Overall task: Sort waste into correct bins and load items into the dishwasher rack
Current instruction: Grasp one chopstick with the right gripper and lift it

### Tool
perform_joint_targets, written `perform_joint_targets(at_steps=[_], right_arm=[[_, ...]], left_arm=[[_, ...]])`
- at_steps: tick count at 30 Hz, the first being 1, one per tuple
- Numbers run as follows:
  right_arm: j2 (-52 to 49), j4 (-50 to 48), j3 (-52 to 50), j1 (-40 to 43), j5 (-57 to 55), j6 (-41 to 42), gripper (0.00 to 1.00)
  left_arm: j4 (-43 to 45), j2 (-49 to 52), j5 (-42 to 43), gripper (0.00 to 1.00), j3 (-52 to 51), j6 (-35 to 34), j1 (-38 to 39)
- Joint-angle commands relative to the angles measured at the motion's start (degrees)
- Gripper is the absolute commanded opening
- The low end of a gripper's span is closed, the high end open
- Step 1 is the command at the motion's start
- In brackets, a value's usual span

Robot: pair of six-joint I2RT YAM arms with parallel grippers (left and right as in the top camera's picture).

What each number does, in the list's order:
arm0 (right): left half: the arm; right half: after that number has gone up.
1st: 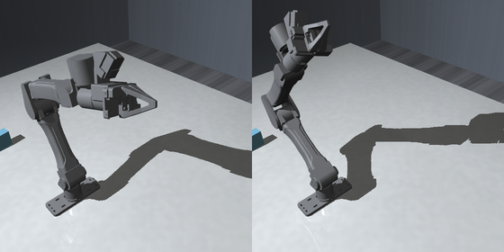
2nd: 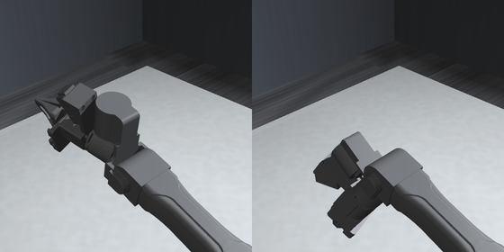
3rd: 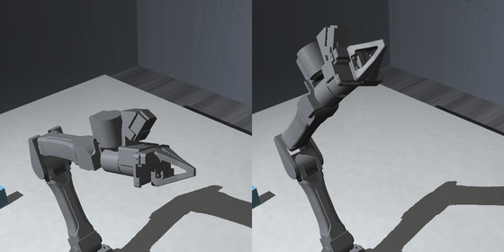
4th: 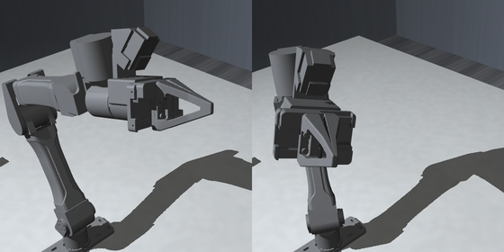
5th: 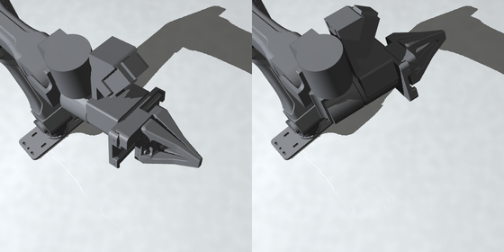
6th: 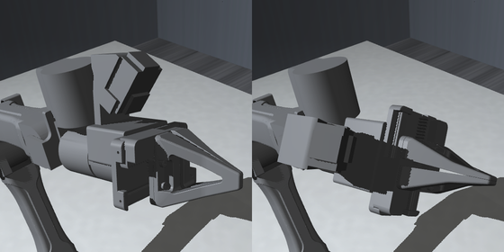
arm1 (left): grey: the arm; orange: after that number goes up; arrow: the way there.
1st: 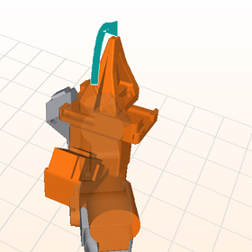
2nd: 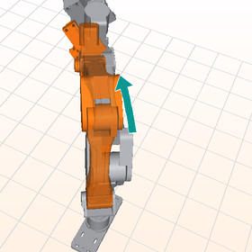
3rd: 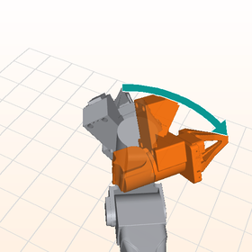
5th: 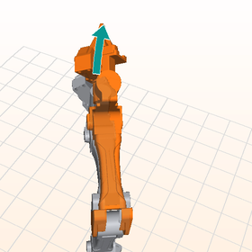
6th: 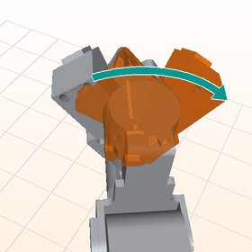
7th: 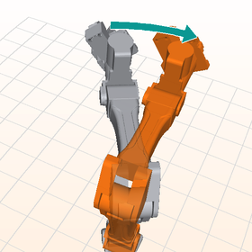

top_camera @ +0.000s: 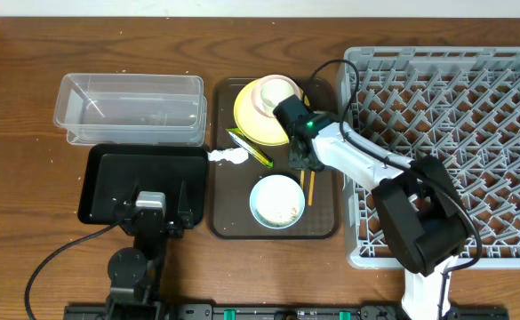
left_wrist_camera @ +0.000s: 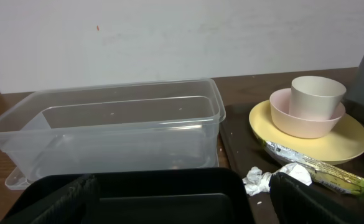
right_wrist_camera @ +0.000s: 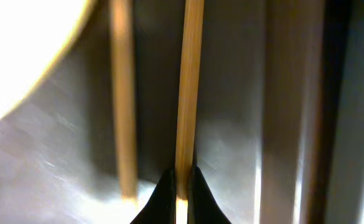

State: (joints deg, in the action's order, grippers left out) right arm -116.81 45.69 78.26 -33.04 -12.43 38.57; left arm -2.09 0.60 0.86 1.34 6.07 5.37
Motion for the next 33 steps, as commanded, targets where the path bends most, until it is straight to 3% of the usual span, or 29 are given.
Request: perform_joint_targets(at_steps=[1, 9, 17, 23, 33], right_arm=[[3.5, 1.97, 1.79, 1.2, -0.22, -0.61, 0.01], [18.12, 3.63, 2.73, 2.67, -0.15, -6.21, 0.01], [30.36, 8.33, 2.71, 3.87, -0.26, -17.25, 0.01], [31.52, 15.34, 2.34, 8.55, -3.26, -19.23, 0.01], [29.46, 18.97, 1.49, 17.7, -3.19, -26.51, 0.01]], left_arm=[[-2.1, -0.24, -1.55, 0.9, -1.11, 0.35, 0.22], [-2.1, 0.11, -1.55, 0.9, -1.11, 0.35, 0.22], [-2.1, 0.11, -1.55, 0.9, -1.11, 0.35, 0.22], [-2.1, 0.11, -1.55, 0.9, -1.11, 0.35, 0.22], [-2.1, 0.11, -1.55, 0.9, -1.11, 0.35, 0.22]])
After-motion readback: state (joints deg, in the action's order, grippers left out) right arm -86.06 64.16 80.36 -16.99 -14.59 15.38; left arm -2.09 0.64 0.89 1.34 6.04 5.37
